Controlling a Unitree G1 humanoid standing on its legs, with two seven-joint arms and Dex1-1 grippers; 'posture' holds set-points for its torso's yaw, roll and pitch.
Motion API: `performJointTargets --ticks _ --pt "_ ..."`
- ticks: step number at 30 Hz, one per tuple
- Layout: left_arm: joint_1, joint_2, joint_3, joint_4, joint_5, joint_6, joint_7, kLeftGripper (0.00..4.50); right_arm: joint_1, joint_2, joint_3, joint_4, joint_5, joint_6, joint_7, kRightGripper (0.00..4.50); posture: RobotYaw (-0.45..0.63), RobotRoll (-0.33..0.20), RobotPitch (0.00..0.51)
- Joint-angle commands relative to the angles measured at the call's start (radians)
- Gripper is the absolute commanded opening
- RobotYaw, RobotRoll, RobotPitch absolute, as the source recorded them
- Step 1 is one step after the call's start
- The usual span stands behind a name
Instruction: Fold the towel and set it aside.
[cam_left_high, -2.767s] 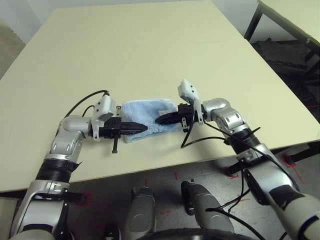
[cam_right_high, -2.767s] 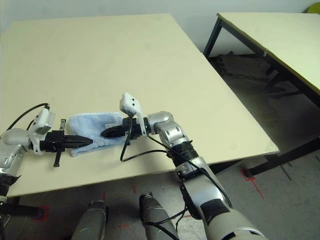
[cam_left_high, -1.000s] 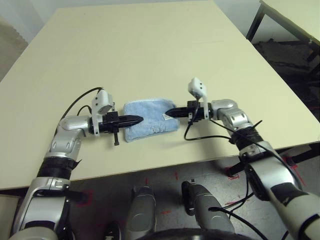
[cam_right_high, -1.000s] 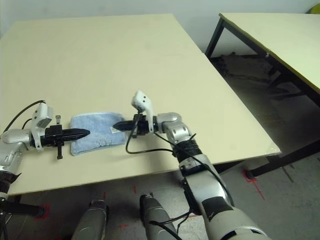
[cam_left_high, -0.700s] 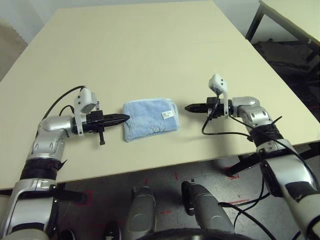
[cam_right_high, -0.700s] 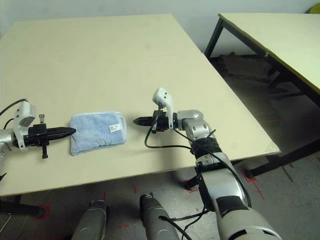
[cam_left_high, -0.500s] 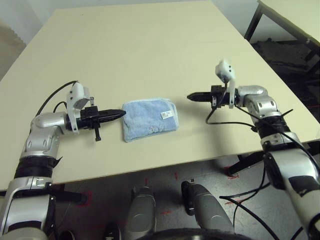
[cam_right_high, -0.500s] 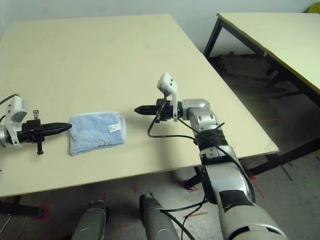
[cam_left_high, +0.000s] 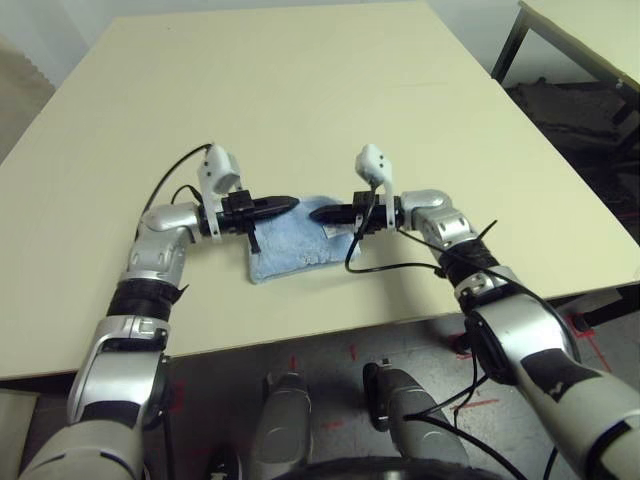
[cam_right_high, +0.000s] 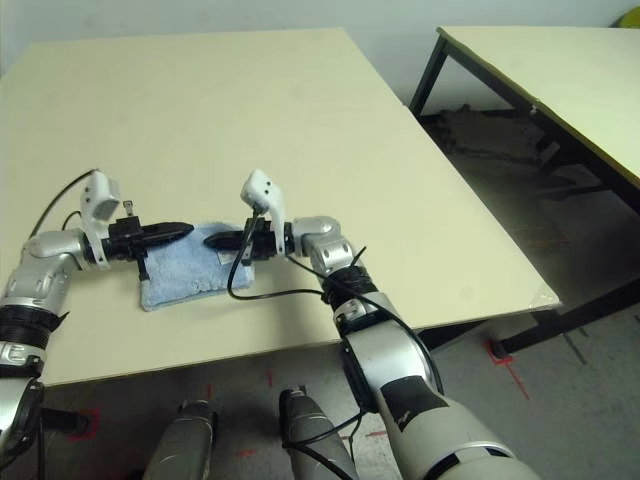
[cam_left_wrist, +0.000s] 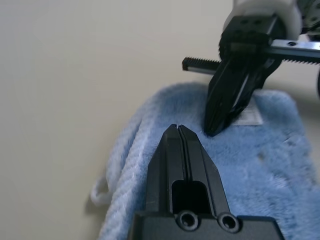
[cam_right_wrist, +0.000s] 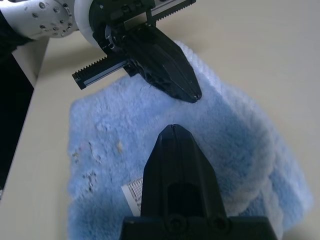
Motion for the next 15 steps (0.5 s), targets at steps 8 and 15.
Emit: performJointTargets --ticks 8,15 --pt "0.109 0.167 0.054 0.02 0.003 -0.028 -0.067 0.04 0.029 -0.169 -0.018 0.008 -0.031 -0.026 0.07 0.0 0.05 0.0 0.152" --pt "0.159 0.268 0.139 0.015 -0.045 -0.047 -0.122 0.01 -0.025 -0.28 -0.077 0.014 0.004 0.116 0.102 0.17 0.06 0.0 0.151"
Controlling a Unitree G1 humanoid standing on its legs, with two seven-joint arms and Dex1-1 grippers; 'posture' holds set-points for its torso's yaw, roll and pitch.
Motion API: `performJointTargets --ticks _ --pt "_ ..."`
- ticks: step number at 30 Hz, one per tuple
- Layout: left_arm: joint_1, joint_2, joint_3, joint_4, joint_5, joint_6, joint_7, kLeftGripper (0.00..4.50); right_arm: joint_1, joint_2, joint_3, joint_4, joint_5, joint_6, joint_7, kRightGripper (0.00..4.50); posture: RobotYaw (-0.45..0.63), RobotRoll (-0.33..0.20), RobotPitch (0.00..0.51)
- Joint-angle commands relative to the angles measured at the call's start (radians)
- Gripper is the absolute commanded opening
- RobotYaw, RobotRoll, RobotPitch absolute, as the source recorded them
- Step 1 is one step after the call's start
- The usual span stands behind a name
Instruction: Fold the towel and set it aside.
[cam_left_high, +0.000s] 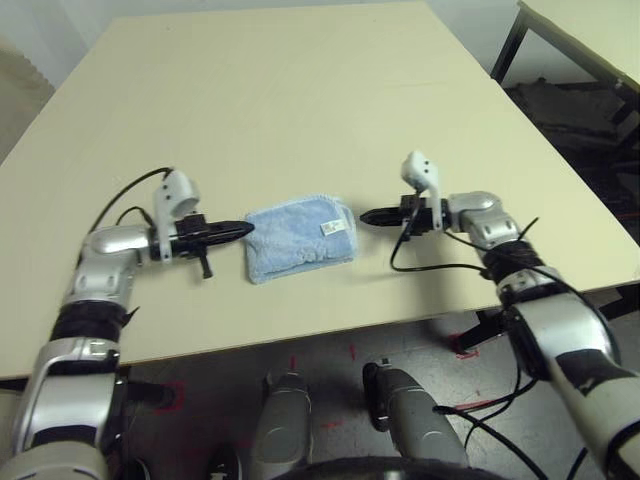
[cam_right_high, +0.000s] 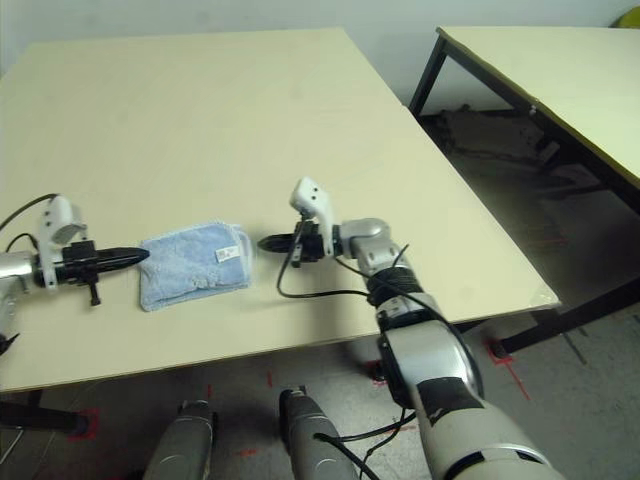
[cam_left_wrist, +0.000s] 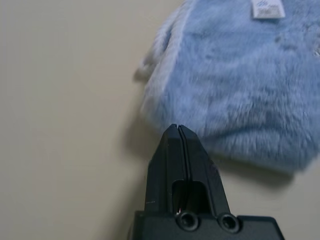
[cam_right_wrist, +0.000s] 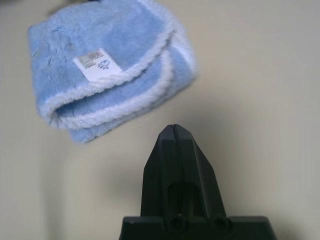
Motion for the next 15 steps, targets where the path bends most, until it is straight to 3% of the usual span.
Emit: performJointTargets --ticks 1,2,5,9,12,13,15 --pt "0.02 0.028 0.053 -0.014 -0.038 -0.031 -0.026 0.0 -0.053 -0.03 -0.05 0.014 0.043 0.193 0.008 0.38 0.06 0.0 0.15" --pt "0.024 0.034 0.066 -0.026 -0.047 -0.044 -0.029 0.0 -0.071 -0.04 -0.064 0.016 0.061 0.292 0.009 0.62 0.07 0.0 0.149" --pt "0.046 0.041 0.089 -0.082 -0.071 -0.09 -0.05 0.6 -0.109 -0.07 -0.077 0.012 0.102 0.581 0.046 1.67 0.08 0.0 0.147" --pt "0.08 0.052 0.113 -0.174 -0.125 -0.109 -0.1 1.91 -0.131 -0.123 -0.041 0.005 0.117 0.882 0.126 3.13 0.08 0.0 0.146" --pt "0.093 0.062 0.132 -0.222 -0.181 -0.029 -0.108 2.91 -0.129 -0.146 -0.015 -0.013 0.11 0.976 0.145 4.25 0.09 0.0 0.149" --pt "0.085 0.063 0.144 -0.23 -0.202 0.003 -0.1 3.32 -0.13 -0.152 -0.002 -0.015 0.102 1.004 0.14 4.5 0.09 0.0 0.149" --pt "0.077 0.073 0.149 -0.236 -0.212 0.039 -0.094 3.99 -0.133 -0.159 0.025 -0.021 0.096 1.066 0.135 4.5 0.09 0.0 0.149"
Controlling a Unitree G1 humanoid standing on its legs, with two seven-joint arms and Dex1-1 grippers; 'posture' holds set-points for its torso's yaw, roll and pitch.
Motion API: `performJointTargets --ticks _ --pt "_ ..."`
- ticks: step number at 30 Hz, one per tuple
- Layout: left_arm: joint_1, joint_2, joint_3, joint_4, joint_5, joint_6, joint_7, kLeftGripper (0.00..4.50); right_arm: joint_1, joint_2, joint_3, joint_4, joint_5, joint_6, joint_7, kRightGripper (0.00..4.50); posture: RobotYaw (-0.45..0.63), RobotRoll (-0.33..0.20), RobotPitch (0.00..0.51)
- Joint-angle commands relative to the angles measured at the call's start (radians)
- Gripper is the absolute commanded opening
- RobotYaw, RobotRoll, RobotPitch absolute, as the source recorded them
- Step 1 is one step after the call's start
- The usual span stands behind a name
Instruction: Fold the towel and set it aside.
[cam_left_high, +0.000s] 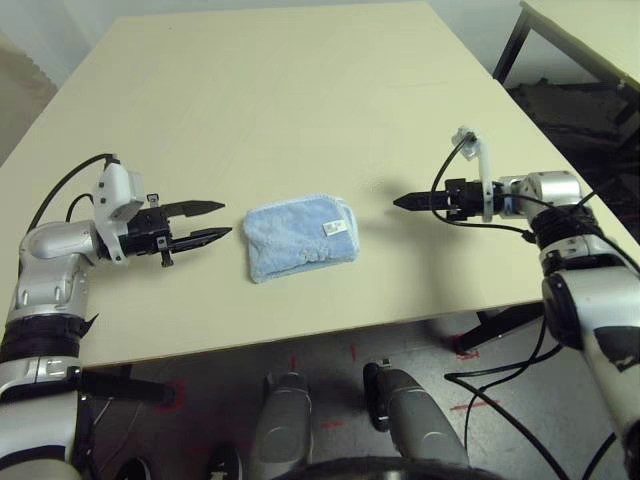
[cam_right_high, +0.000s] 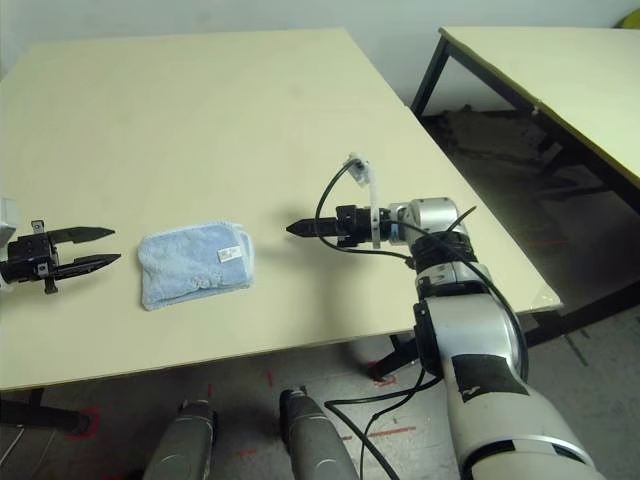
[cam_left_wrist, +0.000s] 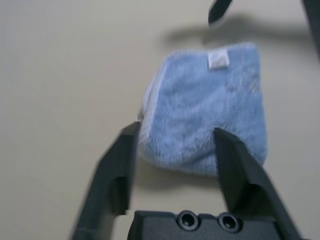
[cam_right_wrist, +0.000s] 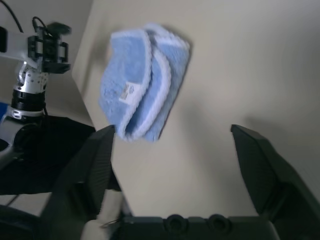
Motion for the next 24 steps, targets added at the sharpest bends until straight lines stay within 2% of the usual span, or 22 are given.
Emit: performJointTargets --ticks 1,2,6,15,19,20,22,24 --pt "-0.004 0.022 0.018 -0.019 -0.024 0.063 0.001 4.33 -0.008 -0.014 0.058 -0.019 -0.011 0.105 -0.001 4.5 0.08 0.0 0.152" --pt "-0.003 0.025 0.017 -0.02 -0.023 0.07 0.0 4.46 -0.005 -0.016 0.075 -0.029 -0.014 0.121 -0.001 4.5 0.08 0.0 0.152" --pt "-0.011 0.026 0.015 -0.008 -0.012 0.067 -0.002 4.46 0.004 -0.02 0.124 -0.056 -0.017 0.149 -0.003 4.5 0.08 0.0 0.152" --pt "-0.013 0.028 0.016 0.012 0.01 0.031 -0.001 4.46 0.021 -0.019 0.115 -0.096 0.01 0.12 -0.005 4.5 0.07 0.0 0.153" --pt "-0.004 0.03 0.02 0.011 0.006 0.067 0.013 4.46 0.029 -0.013 0.1 -0.106 0.015 0.07 -0.009 4.5 0.08 0.0 0.155" --pt "0.001 0.036 0.017 0.008 0.005 0.095 0.018 4.46 0.031 -0.011 0.095 -0.111 0.017 0.053 -0.009 4.5 0.08 0.0 0.154" --pt "0.015 0.062 0.012 -0.007 -0.015 0.239 0.037 4.46 0.038 -0.007 0.078 -0.118 0.021 0.005 -0.016 4.5 0.08 0.0 0.154" --pt "0.01 0.123 0.004 -0.002 -0.061 0.485 0.036 4.46 0.056 -0.01 0.073 -0.139 0.022 -0.063 -0.005 4.5 0.08 0.0 0.153"
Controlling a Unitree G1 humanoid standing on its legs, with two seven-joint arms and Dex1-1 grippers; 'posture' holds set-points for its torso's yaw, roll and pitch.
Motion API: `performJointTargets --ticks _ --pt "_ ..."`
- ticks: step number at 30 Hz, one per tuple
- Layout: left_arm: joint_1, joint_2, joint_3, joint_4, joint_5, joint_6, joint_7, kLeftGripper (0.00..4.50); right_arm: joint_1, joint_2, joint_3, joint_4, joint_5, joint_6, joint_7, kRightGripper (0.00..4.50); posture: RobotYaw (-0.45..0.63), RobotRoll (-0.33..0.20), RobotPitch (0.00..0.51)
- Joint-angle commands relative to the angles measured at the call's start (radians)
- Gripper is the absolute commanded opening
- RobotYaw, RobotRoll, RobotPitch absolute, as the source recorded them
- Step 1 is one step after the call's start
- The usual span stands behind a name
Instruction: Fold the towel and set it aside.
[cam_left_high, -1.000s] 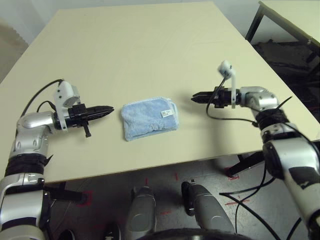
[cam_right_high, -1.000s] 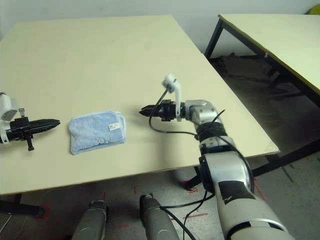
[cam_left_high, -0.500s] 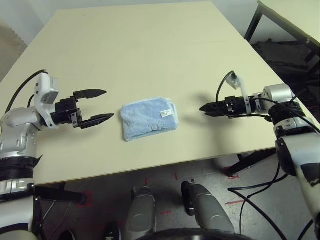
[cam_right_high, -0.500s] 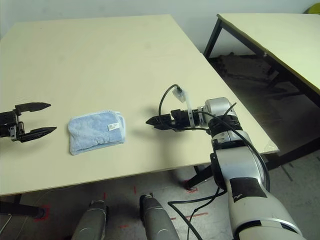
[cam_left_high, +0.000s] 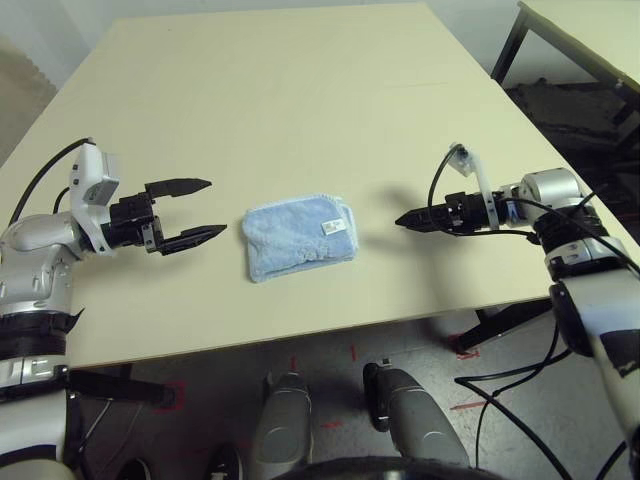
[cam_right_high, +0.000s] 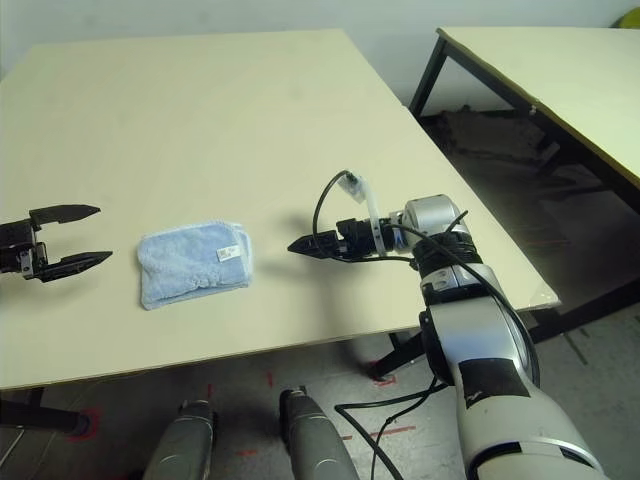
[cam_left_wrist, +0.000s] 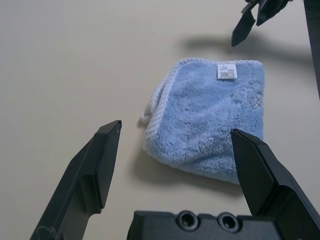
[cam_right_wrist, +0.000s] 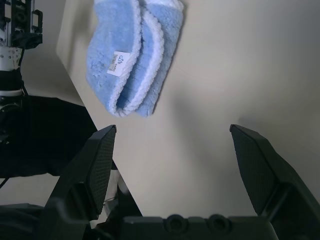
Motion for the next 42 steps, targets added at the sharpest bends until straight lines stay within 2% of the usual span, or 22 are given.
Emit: performJointTargets --ticks 1,5,7,8,11,18,22,28,42 --pt "0.005 0.11 -0.019 0.006 -0.063 0.406 -0.001 4.46 0.037 -0.001 -0.022 -0.047 0.013 -0.12 0.006 4.5 0.08 0.0 0.155" --pt "-0.025 0.149 -0.016 0.023 -0.075 0.516 -0.017 4.46 0.046 -0.003 -0.024 -0.048 0.013 -0.138 0.009 4.5 0.08 0.0 0.155" --pt "-0.043 0.144 -0.007 0.025 -0.071 0.491 -0.018 4.46 0.048 -0.001 -0.027 -0.049 0.015 -0.139 0.006 4.5 0.08 0.0 0.155" --pt "-0.032 0.138 -0.019 0.028 -0.025 0.342 -0.049 4.46 0.047 -0.001 -0.023 -0.044 0.013 -0.121 0.004 4.5 0.08 0.0 0.155" --pt "-0.013 0.116 -0.04 0.042 0.05 0.041 -0.124 4.46 0.033 -0.001 -0.014 -0.019 0.011 -0.06 -0.003 4.5 0.08 0.0 0.156" --pt "-0.05 0.088 -0.038 0.126 0.061 -0.255 -0.208 4.46 -0.065 0.018 -0.042 0.105 0.033 0.144 -0.033 4.5 0.08 0.0 0.157" --pt "-0.056 0.113 -0.038 0.175 0.049 -0.3 -0.21 4.46 -0.117 0.044 -0.053 0.196 0.049 0.264 -0.05 4.5 0.09 0.0 0.158" --pt "-0.044 0.112 -0.016 0.182 0.041 -0.32 -0.21 4.46 -0.149 0.114 -0.076 0.297 0.047 0.313 -0.104 4.5 0.11 0.0 0.158" --pt "-0.004 0.102 0.009 0.132 0.025 -0.305 -0.199 4.46 -0.16 0.267 -0.289 0.386 0.068 0.197 -0.348 4.5 0.13 0.0 0.154"
